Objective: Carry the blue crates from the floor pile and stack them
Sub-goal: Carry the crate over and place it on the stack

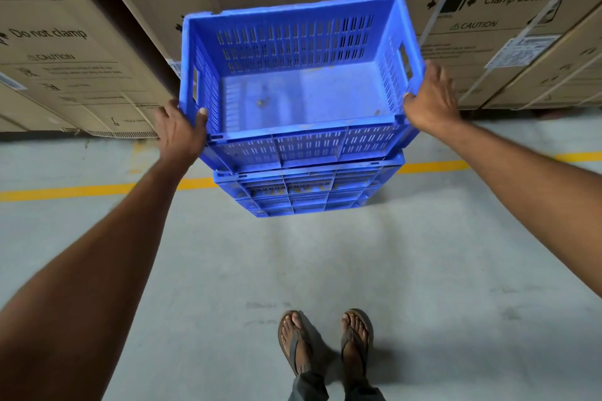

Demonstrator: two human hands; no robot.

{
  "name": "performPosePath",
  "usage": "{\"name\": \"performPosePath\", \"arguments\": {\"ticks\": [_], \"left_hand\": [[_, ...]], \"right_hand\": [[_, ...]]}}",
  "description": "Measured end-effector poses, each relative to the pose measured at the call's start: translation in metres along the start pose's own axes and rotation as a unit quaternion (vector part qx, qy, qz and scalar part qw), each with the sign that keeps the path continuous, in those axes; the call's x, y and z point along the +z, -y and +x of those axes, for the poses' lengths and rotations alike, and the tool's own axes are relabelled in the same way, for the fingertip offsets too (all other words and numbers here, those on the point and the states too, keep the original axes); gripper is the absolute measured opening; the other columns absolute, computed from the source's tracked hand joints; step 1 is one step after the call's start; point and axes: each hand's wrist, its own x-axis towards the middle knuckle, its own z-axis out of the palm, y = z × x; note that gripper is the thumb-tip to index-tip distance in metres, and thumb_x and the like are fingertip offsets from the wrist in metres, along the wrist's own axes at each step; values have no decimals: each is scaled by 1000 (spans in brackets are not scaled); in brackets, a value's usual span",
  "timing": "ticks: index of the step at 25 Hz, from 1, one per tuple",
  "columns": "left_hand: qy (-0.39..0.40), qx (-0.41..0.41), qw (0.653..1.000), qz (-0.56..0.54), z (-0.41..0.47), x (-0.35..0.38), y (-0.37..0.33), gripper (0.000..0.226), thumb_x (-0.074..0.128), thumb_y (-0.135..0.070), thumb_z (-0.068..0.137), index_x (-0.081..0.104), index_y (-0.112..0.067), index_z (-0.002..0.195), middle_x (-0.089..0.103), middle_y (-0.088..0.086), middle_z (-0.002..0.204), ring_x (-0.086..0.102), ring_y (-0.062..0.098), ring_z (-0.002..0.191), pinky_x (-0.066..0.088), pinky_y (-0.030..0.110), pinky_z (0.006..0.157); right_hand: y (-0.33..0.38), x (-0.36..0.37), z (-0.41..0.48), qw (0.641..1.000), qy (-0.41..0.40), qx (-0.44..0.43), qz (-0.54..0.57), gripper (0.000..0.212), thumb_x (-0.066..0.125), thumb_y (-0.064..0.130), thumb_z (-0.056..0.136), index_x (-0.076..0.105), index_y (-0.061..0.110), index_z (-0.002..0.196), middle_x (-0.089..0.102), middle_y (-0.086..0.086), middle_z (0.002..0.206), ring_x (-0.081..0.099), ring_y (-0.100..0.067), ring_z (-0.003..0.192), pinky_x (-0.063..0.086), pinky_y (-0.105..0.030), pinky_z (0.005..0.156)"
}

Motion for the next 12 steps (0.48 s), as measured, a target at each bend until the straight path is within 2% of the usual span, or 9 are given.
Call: {"name": "performPosePath", "arguments": {"ticks": [1,3,6,12], "left_hand": [[24,-20,999,-8,6,3,1,60,45,-45,103,45,6,134,48,32,134,46,46,128,37,51,105],[27,-54,998,-14,16,3,-2,52,38,-38,107,49,9,127,53,36,129,51,49,120,40,51,98],[12,-58,998,-11,20,-1,-4,46,37,-33,108,51,7,124,55,35,127,53,50,115,42,51,93],[11,-50,998,-38,8,1,6,44,37,-38,107,53,1,120,57,33,121,56,47,107,45,47,82]], "right_hand": [[2,4,4,998,26,48,4,67,55,14,94,27,7,154,40,-21,151,40,-41,137,34,-43,111],[3,7,8,996,23,87,1,64,54,5,94,29,8,153,44,-22,148,46,-40,133,42,-43,103],[-3,4,5,998,-8,63,-13,57,50,2,94,36,8,149,47,-25,140,50,-43,127,43,-43,100],[-11,6,-6,998,-8,50,-32,63,46,5,96,29,13,156,44,-26,142,50,-45,126,45,-45,99]]}}
